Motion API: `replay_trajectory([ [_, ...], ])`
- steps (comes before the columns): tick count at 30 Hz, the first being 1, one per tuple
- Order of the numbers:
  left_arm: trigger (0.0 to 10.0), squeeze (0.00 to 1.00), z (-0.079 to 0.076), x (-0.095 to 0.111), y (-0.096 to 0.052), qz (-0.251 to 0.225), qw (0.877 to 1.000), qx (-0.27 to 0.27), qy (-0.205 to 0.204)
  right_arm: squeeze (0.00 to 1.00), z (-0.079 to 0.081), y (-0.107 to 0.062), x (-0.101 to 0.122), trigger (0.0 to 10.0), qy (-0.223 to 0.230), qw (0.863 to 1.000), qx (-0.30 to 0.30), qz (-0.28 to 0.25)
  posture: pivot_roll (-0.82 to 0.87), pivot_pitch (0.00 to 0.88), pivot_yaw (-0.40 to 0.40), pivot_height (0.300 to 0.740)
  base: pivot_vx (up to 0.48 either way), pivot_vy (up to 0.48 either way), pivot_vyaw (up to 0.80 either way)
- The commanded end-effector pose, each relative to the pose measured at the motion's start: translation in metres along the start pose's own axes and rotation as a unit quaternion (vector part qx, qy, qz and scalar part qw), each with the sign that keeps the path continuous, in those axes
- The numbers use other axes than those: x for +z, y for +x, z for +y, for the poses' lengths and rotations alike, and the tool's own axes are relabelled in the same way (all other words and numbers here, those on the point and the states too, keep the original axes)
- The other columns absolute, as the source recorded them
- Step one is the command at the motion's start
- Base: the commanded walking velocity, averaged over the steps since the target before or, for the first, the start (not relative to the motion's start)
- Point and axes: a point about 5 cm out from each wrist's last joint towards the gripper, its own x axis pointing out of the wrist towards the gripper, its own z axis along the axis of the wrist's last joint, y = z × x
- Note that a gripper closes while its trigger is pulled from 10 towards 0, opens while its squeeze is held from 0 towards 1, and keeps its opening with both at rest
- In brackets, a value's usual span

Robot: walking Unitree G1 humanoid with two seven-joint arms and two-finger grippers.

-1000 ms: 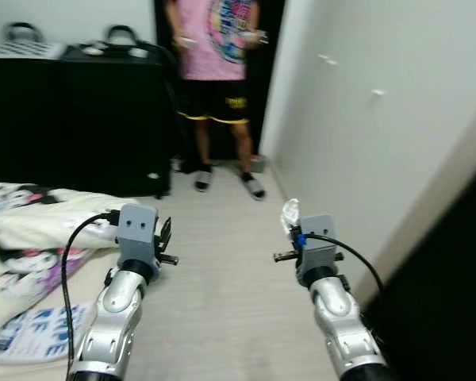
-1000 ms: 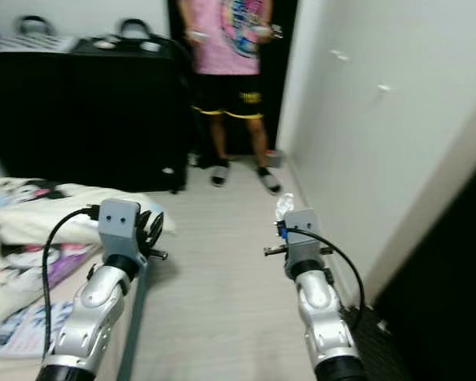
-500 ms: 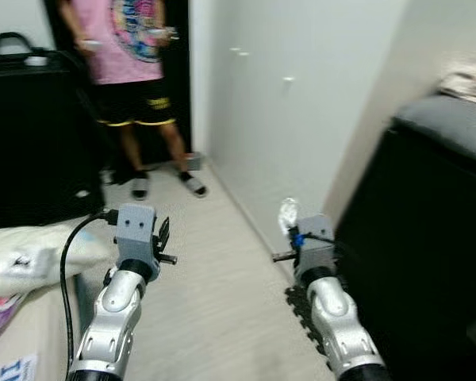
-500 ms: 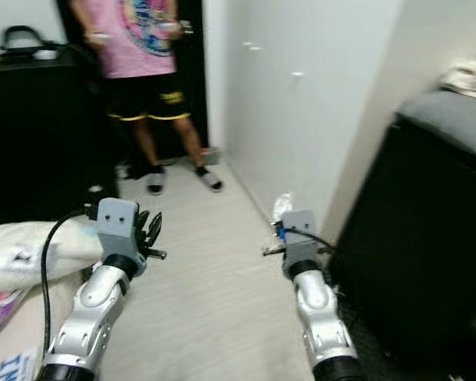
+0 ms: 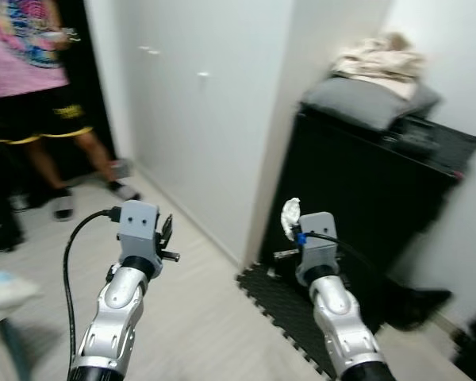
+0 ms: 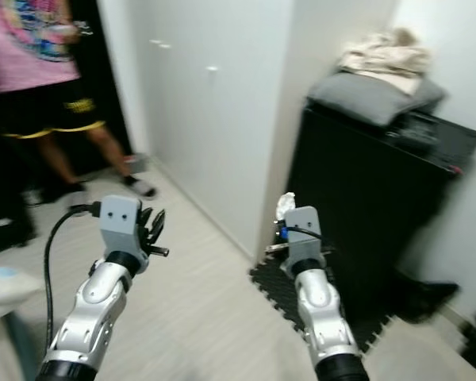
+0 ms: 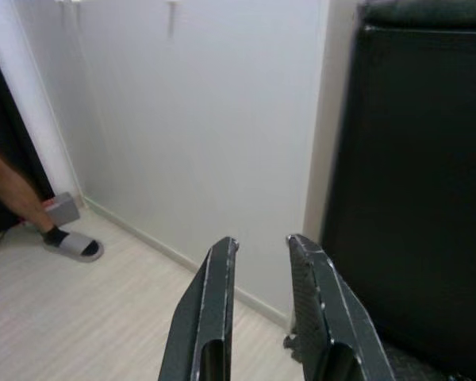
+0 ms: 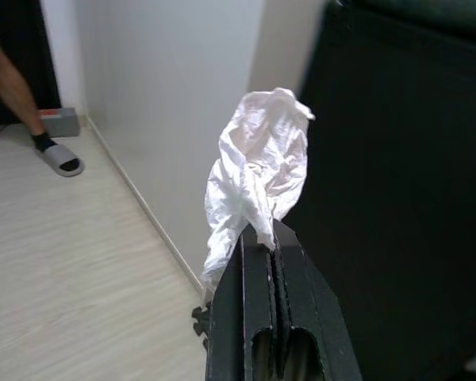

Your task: Clean up the room

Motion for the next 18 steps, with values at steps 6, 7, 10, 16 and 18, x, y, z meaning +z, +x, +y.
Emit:
replay_trajectory([
  [6, 10.0, 0.00, -0.0010, -0.0071, -0.0010, 0.028, 1.000, -0.003, -0.001, 0.00, -0.0058, -0.0022, -0.0043, 10.0, 0.001, 1.000, -0.021, 0.007, 0.10, 0.016, -0.027, 0.740, 0.000, 0.000, -0.80],
  [7, 10.0, 0.00, -0.0008, -0.0080, -0.0017, 0.032, 0.999, -0.003, 0.003, 0.00, -0.0065, -0.0021, -0.0042, 10.0, 0.001, 1.000, -0.024, 0.008, 0.10, 0.018, -0.026, 0.740, 0.000, 0.000, -0.80],
  [10, 10.0, 0.00, 0.0001, -0.0095, -0.0031, 0.037, 0.999, 0.001, 0.008, 0.00, -0.0078, -0.0018, -0.0040, 10.0, 0.000, 1.000, -0.028, 0.007, 0.10, 0.019, -0.023, 0.740, 0.000, 0.000, -0.80],
  [16, 10.0, 0.00, 0.0037, -0.0111, -0.0047, 0.041, 0.999, 0.013, 0.020, 0.00, -0.0104, -0.0030, -0.0061, 10.0, 0.000, 0.999, -0.039, 0.012, 0.10, 0.022, -0.023, 0.740, 0.000, 0.000, -0.80],
  [18, 10.0, 0.00, 0.0050, -0.0117, -0.0048, 0.044, 0.999, 0.017, 0.021, 0.00, -0.0111, -0.0037, -0.0072, 10.0, 0.001, 0.999, -0.041, 0.014, 0.10, 0.020, -0.024, 0.740, 0.000, 0.000, -0.80],
])
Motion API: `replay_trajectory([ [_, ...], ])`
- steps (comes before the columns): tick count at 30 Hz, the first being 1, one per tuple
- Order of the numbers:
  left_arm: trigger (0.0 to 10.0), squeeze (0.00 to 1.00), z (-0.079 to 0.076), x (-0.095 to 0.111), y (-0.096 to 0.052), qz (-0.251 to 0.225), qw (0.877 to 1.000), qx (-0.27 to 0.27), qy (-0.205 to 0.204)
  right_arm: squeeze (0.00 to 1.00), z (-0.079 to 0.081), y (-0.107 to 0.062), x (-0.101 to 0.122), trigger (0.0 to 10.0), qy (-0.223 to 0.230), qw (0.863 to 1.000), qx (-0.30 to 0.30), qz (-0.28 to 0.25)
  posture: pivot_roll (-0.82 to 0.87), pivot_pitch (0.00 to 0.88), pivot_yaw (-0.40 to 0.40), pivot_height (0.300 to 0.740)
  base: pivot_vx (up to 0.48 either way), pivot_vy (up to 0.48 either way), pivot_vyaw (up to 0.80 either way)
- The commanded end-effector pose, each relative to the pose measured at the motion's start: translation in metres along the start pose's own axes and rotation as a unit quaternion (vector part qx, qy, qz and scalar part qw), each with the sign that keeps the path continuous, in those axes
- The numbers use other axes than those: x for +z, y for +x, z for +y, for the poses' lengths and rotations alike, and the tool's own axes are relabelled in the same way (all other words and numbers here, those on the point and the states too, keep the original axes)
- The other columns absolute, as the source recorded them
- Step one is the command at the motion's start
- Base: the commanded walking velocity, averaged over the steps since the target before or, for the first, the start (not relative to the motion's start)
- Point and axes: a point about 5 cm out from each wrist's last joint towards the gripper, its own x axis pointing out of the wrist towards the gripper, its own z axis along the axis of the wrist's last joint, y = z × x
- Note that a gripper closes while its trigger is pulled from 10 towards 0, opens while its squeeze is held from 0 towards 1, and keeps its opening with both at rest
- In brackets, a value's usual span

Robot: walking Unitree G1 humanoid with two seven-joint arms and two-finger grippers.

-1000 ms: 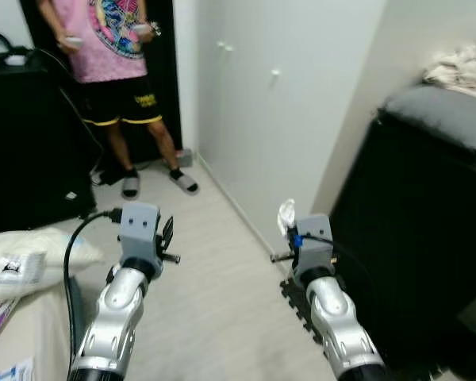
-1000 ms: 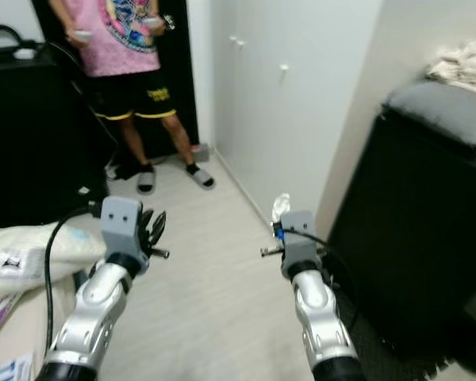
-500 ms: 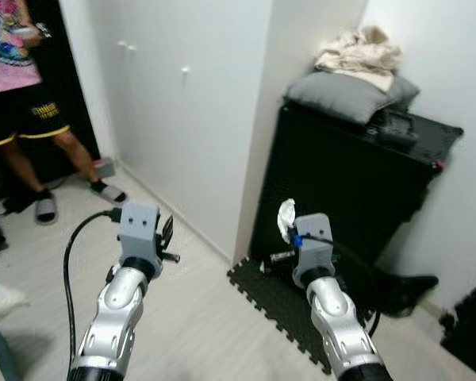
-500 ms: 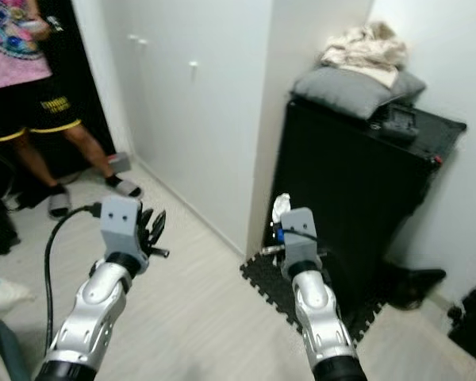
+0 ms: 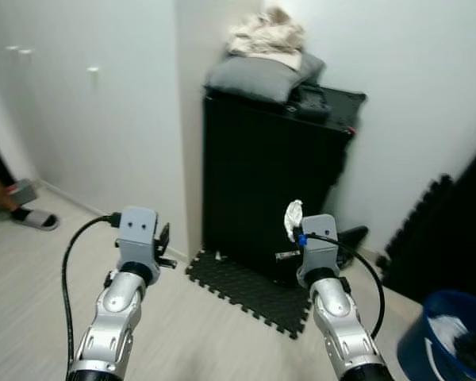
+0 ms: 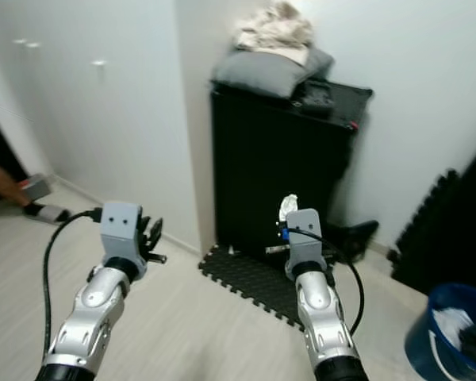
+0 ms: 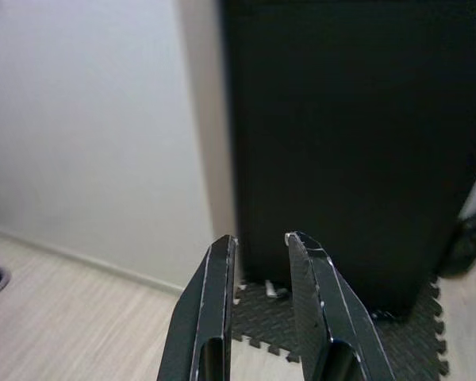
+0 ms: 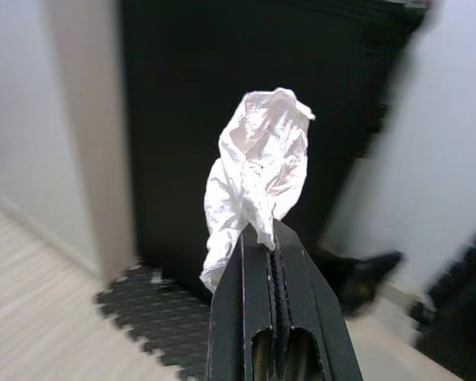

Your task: Clean up the room

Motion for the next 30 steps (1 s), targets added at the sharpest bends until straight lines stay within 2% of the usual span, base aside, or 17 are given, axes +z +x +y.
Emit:
replay_trajectory([
  [1, 10.0, 0.00, 0.0013, -0.0024, -0.0006, 0.010, 1.000, 0.001, 0.010, 0.00, -0.0012, -0.0016, -0.0033, 10.0, -0.001, 1.000, -0.004, 0.007, 0.10, 0.020, -0.024, 0.740, 0.000, 0.000, -0.80],
  [9, 10.0, 0.00, 0.0048, -0.0054, -0.0020, 0.022, 1.000, 0.009, 0.019, 0.00, -0.0049, -0.0021, -0.0064, 10.0, -0.003, 1.000, -0.018, 0.015, 0.10, 0.010, -0.024, 0.740, 0.000, 0.000, -0.80],
  [15, 10.0, 0.00, 0.0064, -0.0030, -0.0017, 0.013, 1.000, 0.012, 0.012, 0.00, -0.0070, -0.0014, -0.0054, 10.0, -0.005, 1.000, -0.023, 0.013, 0.10, 0.009, -0.023, 0.740, 0.000, 0.000, -0.80],
  [23, 10.0, 0.00, 0.0074, 0.0006, 0.0002, 0.000, 0.999, 0.018, 0.030, 0.00, -0.0080, -0.0002, -0.0049, 10.0, -0.006, 1.000, -0.028, 0.012, 0.10, 0.000, -0.023, 0.740, 0.000, 0.000, -0.80],
  [30, 10.0, 0.00, 0.0080, 0.0023, 0.0000, -0.007, 1.000, 0.022, 0.021, 0.00, -0.0087, -0.0007, -0.0056, 10.0, -0.006, 0.999, -0.034, 0.013, 0.10, 0.000, -0.024, 0.740, 0.000, 0.000, -0.80],
])
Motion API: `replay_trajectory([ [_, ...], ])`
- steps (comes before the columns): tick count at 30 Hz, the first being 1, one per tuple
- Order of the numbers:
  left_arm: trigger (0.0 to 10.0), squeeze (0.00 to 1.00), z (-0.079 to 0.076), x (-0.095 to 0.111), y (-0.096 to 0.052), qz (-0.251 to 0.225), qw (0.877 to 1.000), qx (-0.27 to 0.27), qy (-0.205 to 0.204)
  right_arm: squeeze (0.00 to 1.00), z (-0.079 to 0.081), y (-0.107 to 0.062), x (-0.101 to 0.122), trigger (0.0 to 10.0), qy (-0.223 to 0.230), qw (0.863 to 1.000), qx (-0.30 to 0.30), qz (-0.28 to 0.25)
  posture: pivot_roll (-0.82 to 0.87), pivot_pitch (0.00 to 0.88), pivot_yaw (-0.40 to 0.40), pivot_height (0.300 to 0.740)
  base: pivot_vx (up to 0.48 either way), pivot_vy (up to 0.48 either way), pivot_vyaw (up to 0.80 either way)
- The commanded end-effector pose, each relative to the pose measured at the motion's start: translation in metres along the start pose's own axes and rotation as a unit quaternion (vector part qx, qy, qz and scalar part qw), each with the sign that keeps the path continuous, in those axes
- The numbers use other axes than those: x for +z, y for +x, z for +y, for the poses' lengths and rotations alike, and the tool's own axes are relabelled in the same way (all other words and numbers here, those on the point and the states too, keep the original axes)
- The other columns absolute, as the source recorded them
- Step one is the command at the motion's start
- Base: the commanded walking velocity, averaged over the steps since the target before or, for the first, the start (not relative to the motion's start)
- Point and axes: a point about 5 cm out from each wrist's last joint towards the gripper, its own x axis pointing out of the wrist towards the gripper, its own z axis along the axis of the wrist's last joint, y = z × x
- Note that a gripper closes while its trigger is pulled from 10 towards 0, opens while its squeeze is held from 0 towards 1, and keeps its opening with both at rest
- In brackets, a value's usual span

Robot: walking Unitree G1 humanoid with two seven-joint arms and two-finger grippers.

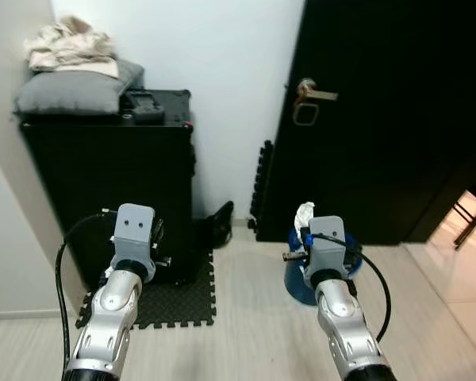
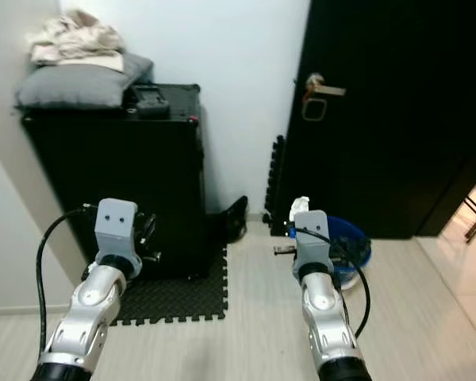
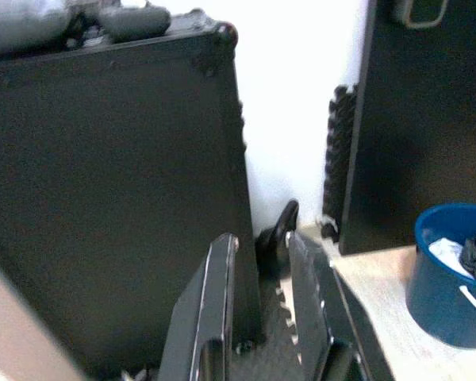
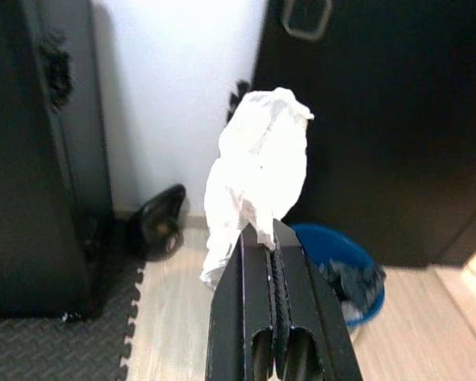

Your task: Clean up the room

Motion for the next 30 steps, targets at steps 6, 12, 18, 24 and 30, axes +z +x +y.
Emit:
replay_trajectory([
  [6, 10.0, 0.00, 0.000, -0.001, -0.001, 0.003, 1.000, -0.003, 0.002, 0.00, -0.005, 0.000, -0.004, 10.0, -0.006, 1.000, -0.012, 0.010, 0.10, 0.000, -0.024, 0.740, 0.000, 0.000, -0.80],
  [12, 10.0, 0.00, 0.000, -0.001, 0.000, 0.000, 1.000, -0.002, 0.002, 0.00, -0.004, 0.001, -0.005, 10.0, -0.007, 1.000, -0.008, 0.014, 0.10, 0.000, -0.026, 0.740, 0.000, 0.000, -0.80],
  [18, 10.0, 0.00, 0.000, 0.001, 0.001, -0.003, 1.000, -0.004, -0.004, 0.00, -0.001, 0.002, -0.004, 10.0, -0.008, 1.000, 0.002, 0.015, 0.10, 0.006, -0.030, 0.740, 0.000, 0.000, -0.80],
  [24, 10.0, 0.00, -0.002, 0.005, 0.002, -0.014, 1.000, -0.009, -0.021, 0.00, 0.007, 0.003, -0.003, 10.0, -0.019, 0.999, 0.029, 0.012, 0.11, 0.011, -0.037, 0.740, 0.212, 0.000, -0.08],
  [30, 10.0, 0.00, -0.002, 0.006, 0.002, -0.016, 1.000, -0.010, -0.024, 0.00, 0.012, 0.003, -0.001, 10.0, -0.022, 0.999, 0.037, 0.008, 0.11, 0.013, -0.041, 0.740, 0.356, 0.000, 0.00],
])
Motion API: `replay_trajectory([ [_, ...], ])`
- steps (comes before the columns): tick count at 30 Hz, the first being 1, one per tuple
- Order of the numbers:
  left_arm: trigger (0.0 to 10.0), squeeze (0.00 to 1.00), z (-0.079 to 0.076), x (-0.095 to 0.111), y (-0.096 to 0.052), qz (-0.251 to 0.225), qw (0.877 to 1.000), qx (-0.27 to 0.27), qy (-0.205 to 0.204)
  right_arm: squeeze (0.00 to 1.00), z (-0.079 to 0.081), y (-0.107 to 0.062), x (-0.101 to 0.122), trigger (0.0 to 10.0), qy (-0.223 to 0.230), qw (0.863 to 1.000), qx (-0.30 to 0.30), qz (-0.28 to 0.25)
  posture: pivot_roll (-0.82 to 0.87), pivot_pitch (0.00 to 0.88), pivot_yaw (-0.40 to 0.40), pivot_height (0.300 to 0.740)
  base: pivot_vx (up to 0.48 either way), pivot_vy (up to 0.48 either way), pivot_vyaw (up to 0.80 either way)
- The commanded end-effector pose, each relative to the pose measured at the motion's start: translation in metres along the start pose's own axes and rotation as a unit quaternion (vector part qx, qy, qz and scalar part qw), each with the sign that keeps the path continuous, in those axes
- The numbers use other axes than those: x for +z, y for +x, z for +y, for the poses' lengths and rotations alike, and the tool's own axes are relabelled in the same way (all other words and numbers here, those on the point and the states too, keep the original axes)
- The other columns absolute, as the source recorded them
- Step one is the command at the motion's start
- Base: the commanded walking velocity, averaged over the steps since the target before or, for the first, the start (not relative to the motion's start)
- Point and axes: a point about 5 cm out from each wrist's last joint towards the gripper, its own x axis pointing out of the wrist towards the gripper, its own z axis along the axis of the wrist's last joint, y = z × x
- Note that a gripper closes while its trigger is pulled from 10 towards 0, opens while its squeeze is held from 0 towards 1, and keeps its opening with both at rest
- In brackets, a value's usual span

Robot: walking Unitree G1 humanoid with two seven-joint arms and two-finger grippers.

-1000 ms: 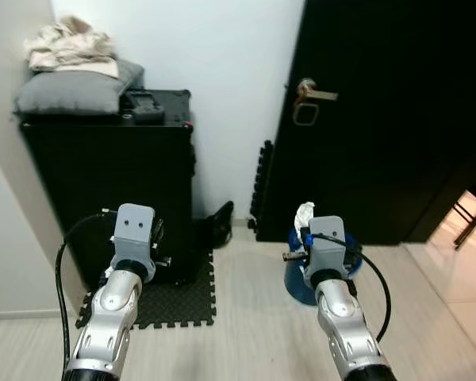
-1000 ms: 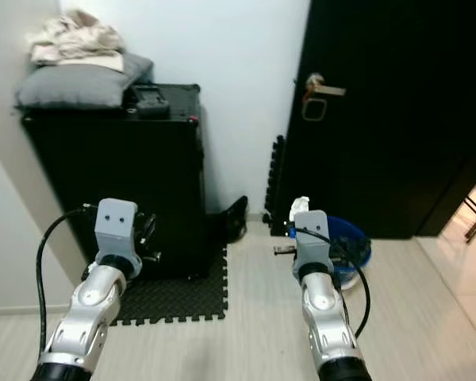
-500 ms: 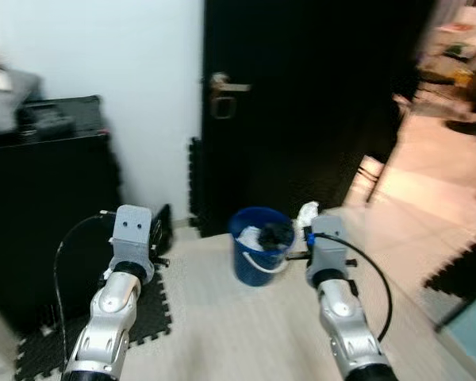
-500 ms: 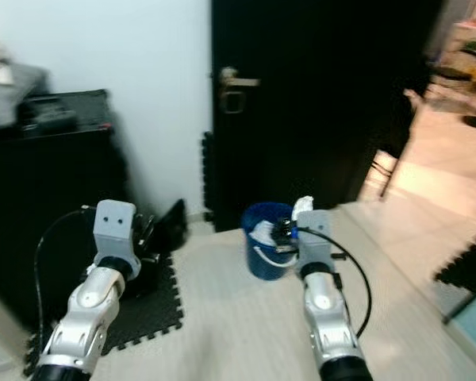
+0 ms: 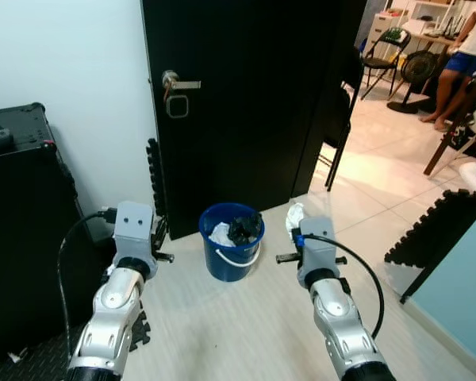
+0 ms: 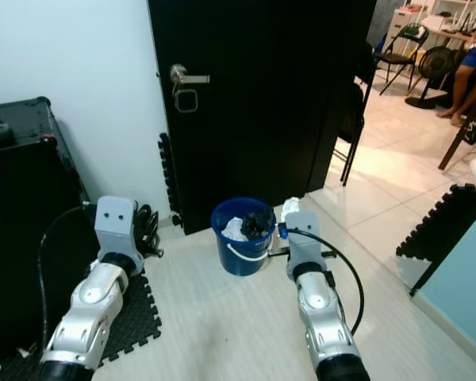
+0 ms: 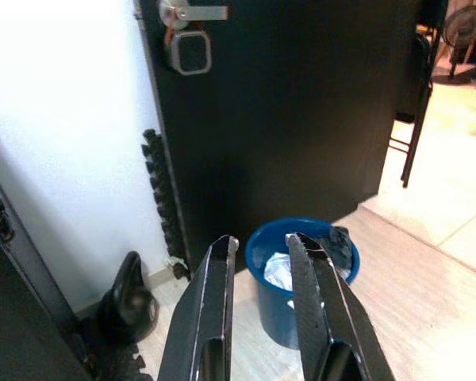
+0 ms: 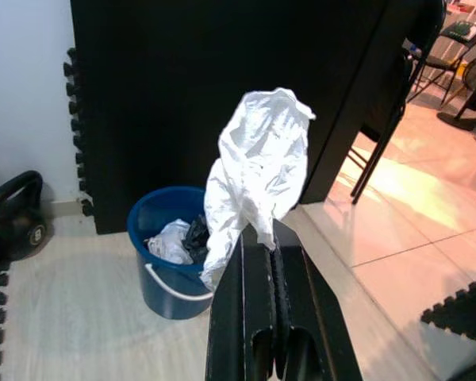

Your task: Clean up the room

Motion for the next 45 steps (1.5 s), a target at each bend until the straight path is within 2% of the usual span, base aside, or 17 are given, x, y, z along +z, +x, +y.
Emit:
replay_trajectory([
  [1, 10.0, 0.00, 0.0046, 0.0000, -0.0012, 0.000, 1.000, 0.008, 0.000, 0.00, 0.0049, 0.0012, 0.0002, 10.0, -0.001, 1.000, 0.008, 0.002, 0.11, 0.012, -0.041, 0.740, 0.364, 0.000, 0.00],
  [20, 10.0, 0.00, 0.0062, -0.0005, -0.0018, -0.001, 1.000, 0.005, -0.001, 0.00, 0.0014, 0.0015, -0.0037, 10.0, 0.005, 1.000, -0.004, 0.014, 0.11, 0.014, -0.037, 0.740, 0.361, 0.000, 0.00],
  [29, 10.0, 0.00, 0.0067, -0.0002, -0.0010, -0.001, 1.000, 0.002, 0.000, 0.00, -0.0007, 0.0015, -0.0064, 10.0, 0.009, 1.000, -0.009, 0.021, 0.11, 0.015, -0.036, 0.740, 0.360, 0.000, -0.64],
  [35, 10.0, 0.00, 0.0071, -0.0004, -0.0007, 0.000, 1.000, 0.001, 0.000, 0.00, -0.0002, 0.0015, -0.0066, 10.0, 0.009, 1.000, -0.010, 0.021, 0.11, 0.015, -0.036, 0.740, 0.363, 0.000, 0.00],
  [41, 10.0, 0.00, 0.0083, 0.0001, -0.0011, -0.002, 1.000, 0.003, 0.002, 0.00, 0.0033, 0.0020, -0.0060, 10.0, 0.000, 1.000, -0.001, 0.018, 0.12, 0.015, -0.041, 0.740, 0.361, 0.000, 0.00],
  [45, 10.0, 0.00, 0.0083, 0.0001, -0.0013, -0.002, 1.000, 0.003, 0.004, 0.00, 0.0070, 0.0035, -0.0044, 10.0, -0.025, 0.999, 0.016, 0.014, 0.12, 0.016, -0.045, 0.740, 0.361, 0.000, 0.00],
])
